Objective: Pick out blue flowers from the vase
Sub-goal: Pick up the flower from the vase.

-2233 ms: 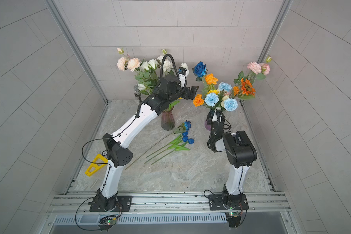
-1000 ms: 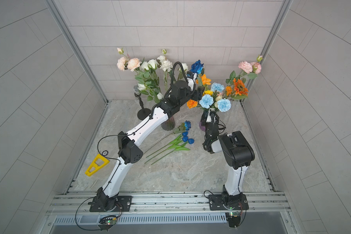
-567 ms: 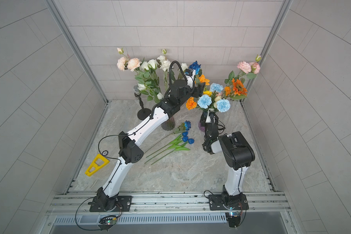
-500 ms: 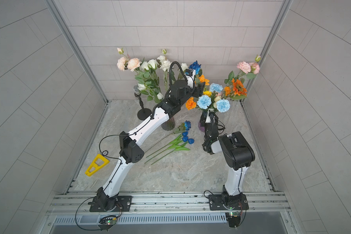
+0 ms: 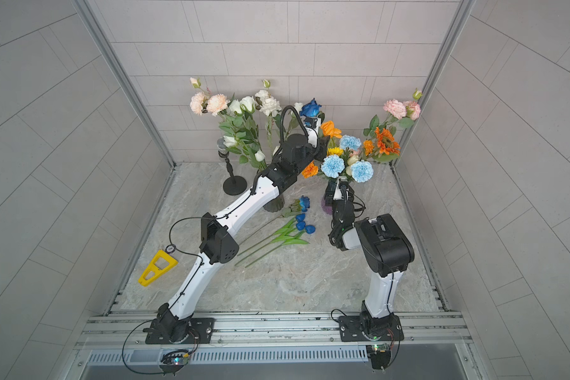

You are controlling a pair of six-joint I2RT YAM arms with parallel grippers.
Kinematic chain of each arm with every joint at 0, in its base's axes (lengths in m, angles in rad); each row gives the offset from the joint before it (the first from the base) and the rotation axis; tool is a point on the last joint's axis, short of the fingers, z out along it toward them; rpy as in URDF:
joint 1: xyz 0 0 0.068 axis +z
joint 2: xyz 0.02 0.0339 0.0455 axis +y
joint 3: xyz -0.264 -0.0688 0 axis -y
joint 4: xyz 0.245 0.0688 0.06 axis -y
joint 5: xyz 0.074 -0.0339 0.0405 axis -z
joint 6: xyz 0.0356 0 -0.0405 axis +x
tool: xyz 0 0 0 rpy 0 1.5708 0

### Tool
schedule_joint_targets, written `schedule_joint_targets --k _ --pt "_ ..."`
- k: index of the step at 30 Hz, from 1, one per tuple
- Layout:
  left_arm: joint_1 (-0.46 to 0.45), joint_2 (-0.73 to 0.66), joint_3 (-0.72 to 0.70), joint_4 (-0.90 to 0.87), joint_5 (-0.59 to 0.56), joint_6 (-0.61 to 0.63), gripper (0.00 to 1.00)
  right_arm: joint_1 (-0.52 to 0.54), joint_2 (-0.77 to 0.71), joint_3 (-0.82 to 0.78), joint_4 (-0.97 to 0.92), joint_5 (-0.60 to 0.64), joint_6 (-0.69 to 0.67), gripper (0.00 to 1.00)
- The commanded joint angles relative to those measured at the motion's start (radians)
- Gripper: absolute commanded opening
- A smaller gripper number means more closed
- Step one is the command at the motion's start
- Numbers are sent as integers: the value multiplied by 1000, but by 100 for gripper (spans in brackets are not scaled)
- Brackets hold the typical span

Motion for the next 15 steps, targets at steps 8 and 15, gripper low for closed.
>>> schedule_joint_targets --k 8,15 --pt "-7 -112 23 64 34 28 16 8 -16 8 38 -7 -2 67" --pt "-15 -153 21 52 46 68 16 7 -13 11 38 6 -4 67"
